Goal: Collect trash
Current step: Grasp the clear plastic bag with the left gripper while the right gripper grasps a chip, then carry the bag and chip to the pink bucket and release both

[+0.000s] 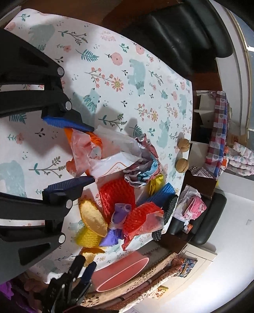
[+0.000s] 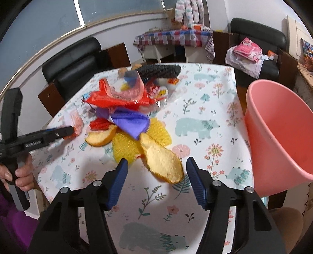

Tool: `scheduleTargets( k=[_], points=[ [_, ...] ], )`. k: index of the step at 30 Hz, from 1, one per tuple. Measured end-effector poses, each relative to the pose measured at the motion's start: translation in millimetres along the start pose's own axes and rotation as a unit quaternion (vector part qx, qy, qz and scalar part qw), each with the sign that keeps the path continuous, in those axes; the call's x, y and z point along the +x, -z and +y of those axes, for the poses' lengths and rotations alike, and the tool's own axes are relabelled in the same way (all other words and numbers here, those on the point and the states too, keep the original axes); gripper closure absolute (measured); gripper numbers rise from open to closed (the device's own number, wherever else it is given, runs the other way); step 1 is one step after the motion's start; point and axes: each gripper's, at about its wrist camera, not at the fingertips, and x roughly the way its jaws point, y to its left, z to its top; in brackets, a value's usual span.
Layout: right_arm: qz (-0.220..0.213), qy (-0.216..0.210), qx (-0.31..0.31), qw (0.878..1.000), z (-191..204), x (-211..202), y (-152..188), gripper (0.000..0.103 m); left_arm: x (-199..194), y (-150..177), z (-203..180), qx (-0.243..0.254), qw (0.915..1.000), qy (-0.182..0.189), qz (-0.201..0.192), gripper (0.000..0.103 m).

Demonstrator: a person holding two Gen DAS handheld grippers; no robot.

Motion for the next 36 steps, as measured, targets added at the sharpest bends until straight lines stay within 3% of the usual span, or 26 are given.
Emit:
scheduleTargets(
  k=[4,9,12,16,18,27,36],
  points=[
    [0.009,0.004,0.008,1.000,-6,7,0,0.042,-5,-2,1,-0.005,1.0000,0.000,-0.007,0.058],
    [0.009,0.027,-0.015,0.999,-3,8,1,0.070,-12,-4,1,-0.006,0.9999,0.001,-0.016,0.058],
    [0.007,0.026,-0.022,0.999,-3,5,3,0.080,-16,-6,-1,-0.002,0.9998,0.000,-0.022,0.058],
    [0.002,0.013,-0.016,1.000,-6,0,5,0.086,-24,-8,-5,0.003,0.9995,-0.001,-0.031,0.058],
    [-0.003,0.011,-0.017,1.000,-6,-4,6,0.097,-29,-9,-7,0.005,0.9993,0.000,-0.036,0.058],
    [-0.033,-0.001,-0.002,0.999,-11,-24,2,0.097,-52,-20,-30,0.026,0.9969,0.028,-0.069,0.058],
    [-0.094,0.028,0.038,0.994,-36,-60,-11,0.097,-59,-39,-79,0.072,0.9893,0.085,-0.094,0.058]
  ],
)
